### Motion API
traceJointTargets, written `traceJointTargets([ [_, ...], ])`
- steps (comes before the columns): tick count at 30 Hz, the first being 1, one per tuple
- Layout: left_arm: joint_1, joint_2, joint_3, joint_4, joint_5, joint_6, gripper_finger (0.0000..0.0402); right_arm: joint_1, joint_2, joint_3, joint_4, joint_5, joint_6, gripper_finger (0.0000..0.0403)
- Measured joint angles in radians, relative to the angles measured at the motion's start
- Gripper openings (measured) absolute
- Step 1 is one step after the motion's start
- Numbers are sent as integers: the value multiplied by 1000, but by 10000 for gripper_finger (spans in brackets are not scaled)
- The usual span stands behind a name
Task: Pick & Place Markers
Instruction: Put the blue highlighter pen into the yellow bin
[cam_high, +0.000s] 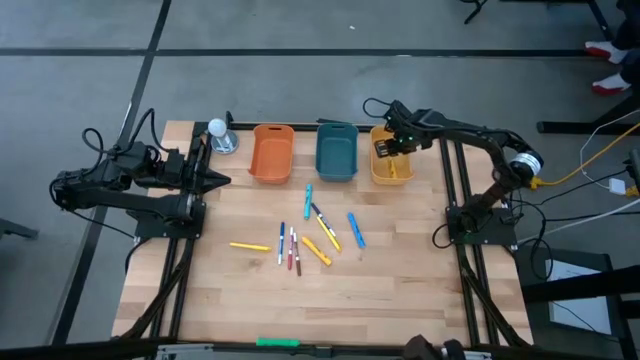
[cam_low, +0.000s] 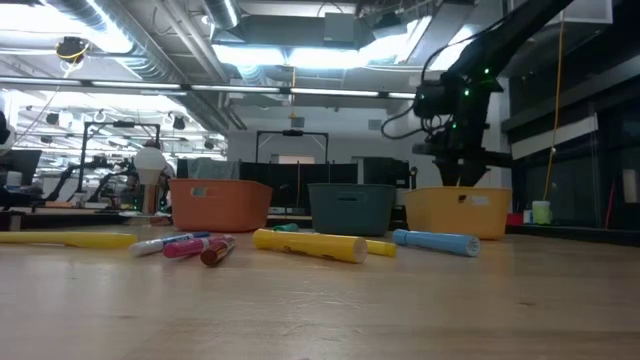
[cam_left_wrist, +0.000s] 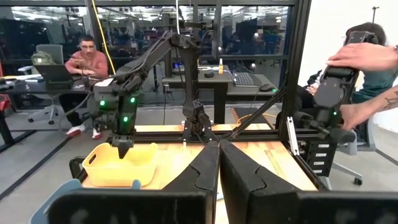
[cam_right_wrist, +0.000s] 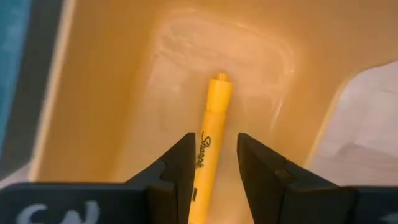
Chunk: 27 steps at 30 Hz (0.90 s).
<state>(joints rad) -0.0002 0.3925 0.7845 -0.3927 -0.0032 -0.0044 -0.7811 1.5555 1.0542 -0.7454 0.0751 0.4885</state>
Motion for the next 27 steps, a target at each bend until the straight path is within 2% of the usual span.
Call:
traceJointTargets([
  [14,0,0,0,0,0,0,8,71,-181,0,0,0,-4,120],
  [27,0,0,0,0,0,0,10,201,-262,10,0,8,1,120],
])
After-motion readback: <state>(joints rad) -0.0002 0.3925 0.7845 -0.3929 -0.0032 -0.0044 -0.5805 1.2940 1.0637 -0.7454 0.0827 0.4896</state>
